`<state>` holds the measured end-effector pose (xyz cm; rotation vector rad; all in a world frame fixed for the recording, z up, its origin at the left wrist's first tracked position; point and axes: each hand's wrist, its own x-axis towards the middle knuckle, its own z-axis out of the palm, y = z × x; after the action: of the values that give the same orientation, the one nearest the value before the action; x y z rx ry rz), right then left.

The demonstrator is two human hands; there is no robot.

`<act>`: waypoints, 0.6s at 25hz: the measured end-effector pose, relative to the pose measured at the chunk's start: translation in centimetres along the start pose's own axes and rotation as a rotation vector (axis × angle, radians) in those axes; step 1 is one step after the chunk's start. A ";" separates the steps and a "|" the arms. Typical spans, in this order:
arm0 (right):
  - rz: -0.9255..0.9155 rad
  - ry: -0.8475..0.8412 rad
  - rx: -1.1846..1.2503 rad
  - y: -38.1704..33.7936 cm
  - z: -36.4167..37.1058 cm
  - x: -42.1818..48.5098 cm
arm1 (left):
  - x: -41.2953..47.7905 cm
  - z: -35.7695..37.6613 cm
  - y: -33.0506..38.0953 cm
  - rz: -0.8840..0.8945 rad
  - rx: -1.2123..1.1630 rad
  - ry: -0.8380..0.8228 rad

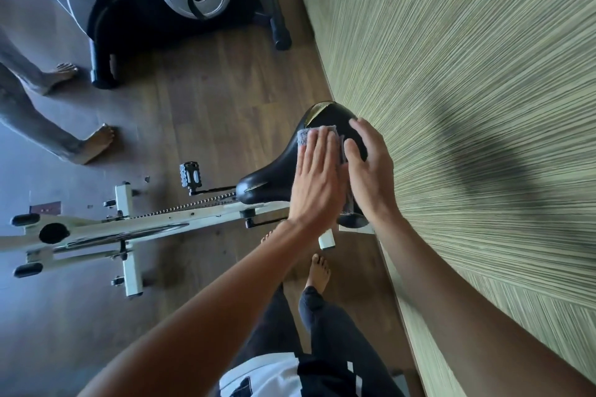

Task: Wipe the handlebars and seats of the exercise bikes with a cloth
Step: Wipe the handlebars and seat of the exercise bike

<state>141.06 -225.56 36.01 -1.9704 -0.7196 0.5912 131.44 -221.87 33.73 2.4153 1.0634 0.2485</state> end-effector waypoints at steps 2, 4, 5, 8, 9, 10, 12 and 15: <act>-0.129 0.036 -0.152 -1.0 1.7 -1.0 | -1.0 -1.7 -3.2 -0.023 -0.061 0.030; -0.190 -0.025 -0.389 -1.3 4.0 -1.5 | -2.2 -2.8 -6.6 -0.122 -0.043 0.053; -0.201 -0.064 -0.523 -0.9 5.0 -1.8 | -2.6 -3.2 -7.8 -0.142 -0.015 0.034; -0.325 -0.036 -0.824 1.3 6.0 -2.6 | -3.0 -3.3 -8.9 -0.107 0.025 -0.043; -0.362 -0.006 -0.851 2.0 5.6 -2.8 | -2.9 -3.3 -8.8 -0.102 0.024 -0.047; -0.378 0.022 -0.854 2.7 4.9 -3.1 | -2.8 -3.5 -8.8 -0.095 0.028 -0.050; -0.354 0.068 -0.847 3.3 3.5 -3.3 | -3.0 -3.6 -8.7 -0.054 0.054 -0.060; -0.251 0.039 -0.834 2.5 3.2 0.3 | -2.8 -3.8 -8.9 -0.014 0.086 -0.099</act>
<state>139.75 -224.44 32.32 -2.5633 -1.3102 0.0830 122.49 -217.46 32.63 2.4672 1.0667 0.0783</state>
